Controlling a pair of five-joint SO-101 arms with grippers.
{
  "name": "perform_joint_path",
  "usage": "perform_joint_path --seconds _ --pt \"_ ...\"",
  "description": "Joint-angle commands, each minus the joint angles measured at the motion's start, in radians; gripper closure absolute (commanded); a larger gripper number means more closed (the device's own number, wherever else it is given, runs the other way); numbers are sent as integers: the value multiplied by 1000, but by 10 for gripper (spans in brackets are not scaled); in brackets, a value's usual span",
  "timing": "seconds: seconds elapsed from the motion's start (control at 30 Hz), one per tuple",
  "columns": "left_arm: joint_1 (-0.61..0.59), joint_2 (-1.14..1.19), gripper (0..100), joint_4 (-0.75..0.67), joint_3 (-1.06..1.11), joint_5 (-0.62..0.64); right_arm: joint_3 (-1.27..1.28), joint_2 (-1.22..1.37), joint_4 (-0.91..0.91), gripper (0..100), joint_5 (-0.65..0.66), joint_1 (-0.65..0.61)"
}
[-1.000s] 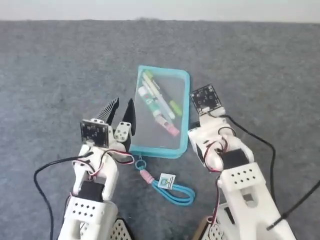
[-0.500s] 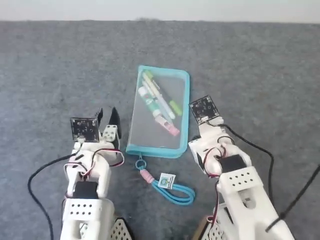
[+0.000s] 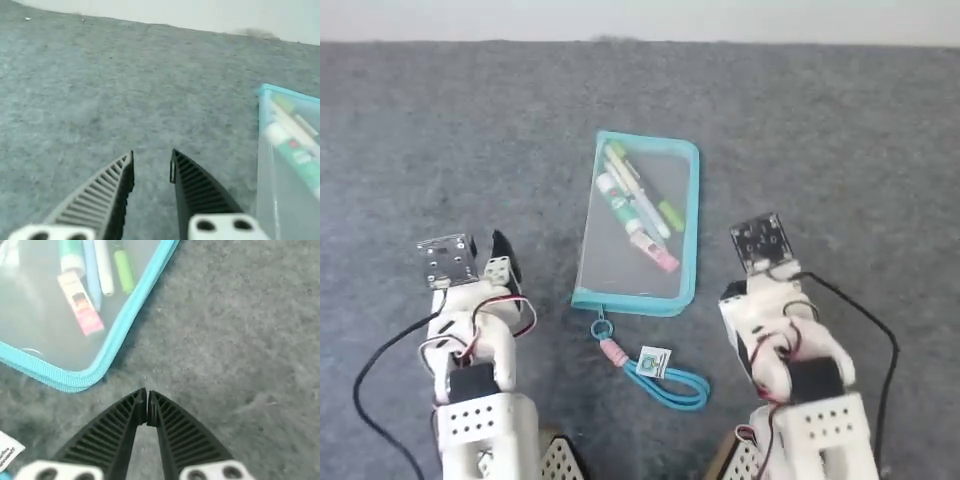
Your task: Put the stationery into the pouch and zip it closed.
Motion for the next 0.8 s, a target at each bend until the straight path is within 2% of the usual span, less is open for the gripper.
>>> perform_joint_path --seconds 0.0,0.23,0.37,0.77 --pt "-11 -11 888 72 -12 21 57 -166 12 992 3 8" --pt "-11 -14 888 226 -12 21 247 -390 16 992 100 8" --pt "-11 -15 889 311 -12 21 282 -390 4 992 98 10" --pt "-9 -15 889 302 -12 21 299 -383 16 992 98 10"
